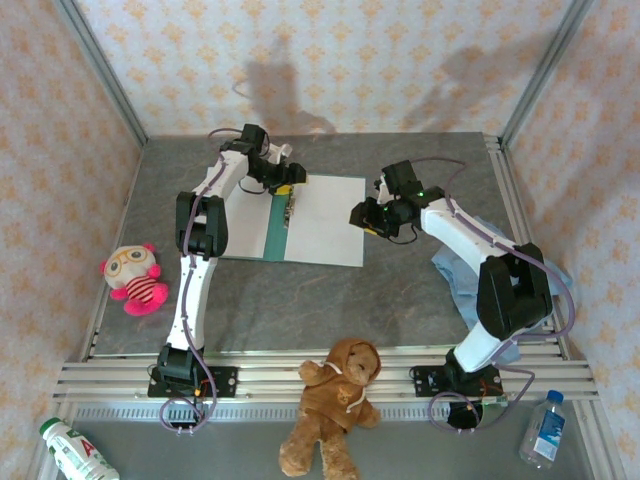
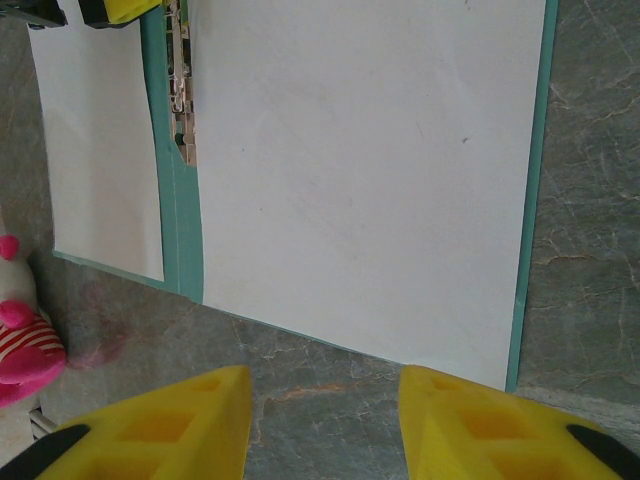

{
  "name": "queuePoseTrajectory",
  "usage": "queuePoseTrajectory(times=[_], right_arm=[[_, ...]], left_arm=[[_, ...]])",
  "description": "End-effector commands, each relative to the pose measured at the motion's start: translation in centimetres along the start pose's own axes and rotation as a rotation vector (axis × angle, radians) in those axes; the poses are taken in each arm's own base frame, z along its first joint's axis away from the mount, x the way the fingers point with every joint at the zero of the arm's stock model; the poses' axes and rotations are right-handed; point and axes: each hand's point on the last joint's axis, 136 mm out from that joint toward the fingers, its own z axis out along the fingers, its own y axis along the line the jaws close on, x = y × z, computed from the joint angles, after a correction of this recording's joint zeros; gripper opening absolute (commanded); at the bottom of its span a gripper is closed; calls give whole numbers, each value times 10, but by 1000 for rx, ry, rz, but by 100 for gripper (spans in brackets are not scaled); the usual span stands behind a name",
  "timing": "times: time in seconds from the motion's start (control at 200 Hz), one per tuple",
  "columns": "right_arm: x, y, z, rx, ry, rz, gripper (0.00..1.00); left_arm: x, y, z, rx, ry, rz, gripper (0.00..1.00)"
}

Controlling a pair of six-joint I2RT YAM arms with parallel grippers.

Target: Put the files into the folder

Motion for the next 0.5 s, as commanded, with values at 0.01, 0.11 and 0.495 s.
queuePoseTrajectory(times=[0.01,0.11,0.495], right_arm=[[1,-4,1,10,7,15,43],[1,-4,1,10,7,15,43],[2,-4,0,9,7,14,43]], left_arm=[[-12,-31,-26,49,-47,59,73],[-12,-32,-28,52,-49,63,73],[-13,-43,-37,68,-54,77,72]])
